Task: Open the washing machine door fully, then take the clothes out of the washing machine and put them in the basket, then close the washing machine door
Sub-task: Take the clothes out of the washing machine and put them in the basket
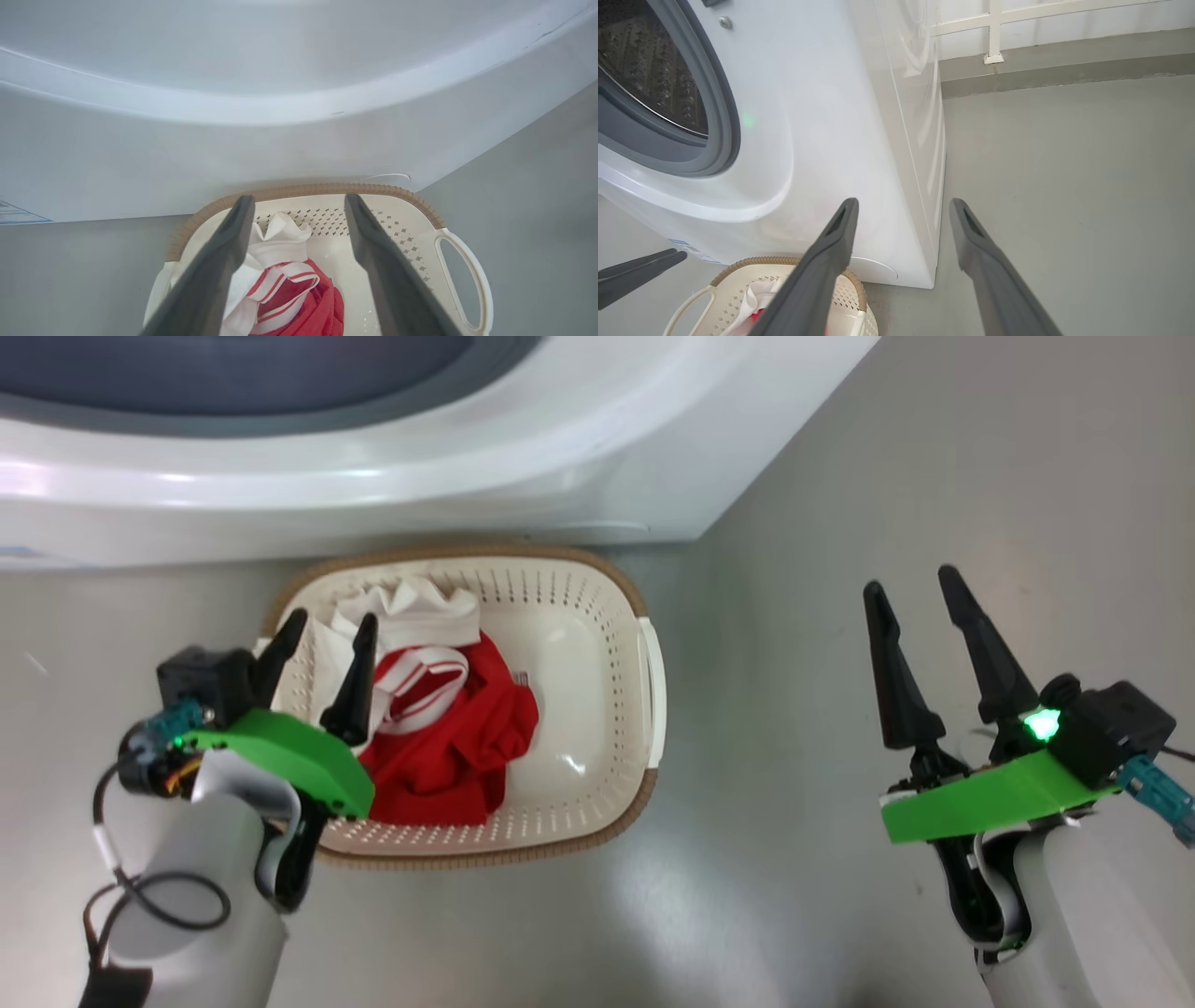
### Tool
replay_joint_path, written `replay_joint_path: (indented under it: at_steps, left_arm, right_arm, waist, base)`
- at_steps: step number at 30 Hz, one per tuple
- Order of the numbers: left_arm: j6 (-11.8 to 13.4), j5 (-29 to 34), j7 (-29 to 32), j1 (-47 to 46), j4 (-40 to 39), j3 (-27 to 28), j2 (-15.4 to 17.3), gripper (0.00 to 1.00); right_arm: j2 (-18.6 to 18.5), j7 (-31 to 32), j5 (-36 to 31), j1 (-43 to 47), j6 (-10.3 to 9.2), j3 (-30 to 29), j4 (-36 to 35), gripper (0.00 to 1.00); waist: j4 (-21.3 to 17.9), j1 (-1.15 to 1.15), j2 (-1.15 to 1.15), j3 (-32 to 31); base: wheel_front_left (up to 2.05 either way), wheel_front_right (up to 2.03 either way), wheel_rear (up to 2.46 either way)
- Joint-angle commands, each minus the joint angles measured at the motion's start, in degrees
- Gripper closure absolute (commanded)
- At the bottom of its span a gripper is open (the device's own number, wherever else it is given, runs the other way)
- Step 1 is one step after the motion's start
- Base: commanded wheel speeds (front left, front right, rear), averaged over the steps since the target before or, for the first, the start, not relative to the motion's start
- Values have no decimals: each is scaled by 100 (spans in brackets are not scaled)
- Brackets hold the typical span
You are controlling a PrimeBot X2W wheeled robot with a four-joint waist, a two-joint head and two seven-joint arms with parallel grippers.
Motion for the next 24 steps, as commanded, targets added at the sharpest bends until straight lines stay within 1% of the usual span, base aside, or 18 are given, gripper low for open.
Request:
replay_joint_path:
  at_steps: [1,15,24]
  left_arm:
    - [-32,141,-50,288,-222,282,141,0]
    - [-32,988,-50,1595,-1631,1341,-73,0]
    - [-32,1247,-50,2658,-2557,1722,-166,0]
  right_arm:
    - [4,-36,-54,217,36,82,-89,0]
    - [4,-36,-181,920,36,-68,98,0]
    - [4,-36,-260,1500,36,-178,129,0]
  waist:
    - [94,0,0,-412]
    - [211,0,0,-1620]
    - [270,0,0,-2306]
  base:
    - [0,0,0]
    - [0,0,0]
    - [0,0,0]
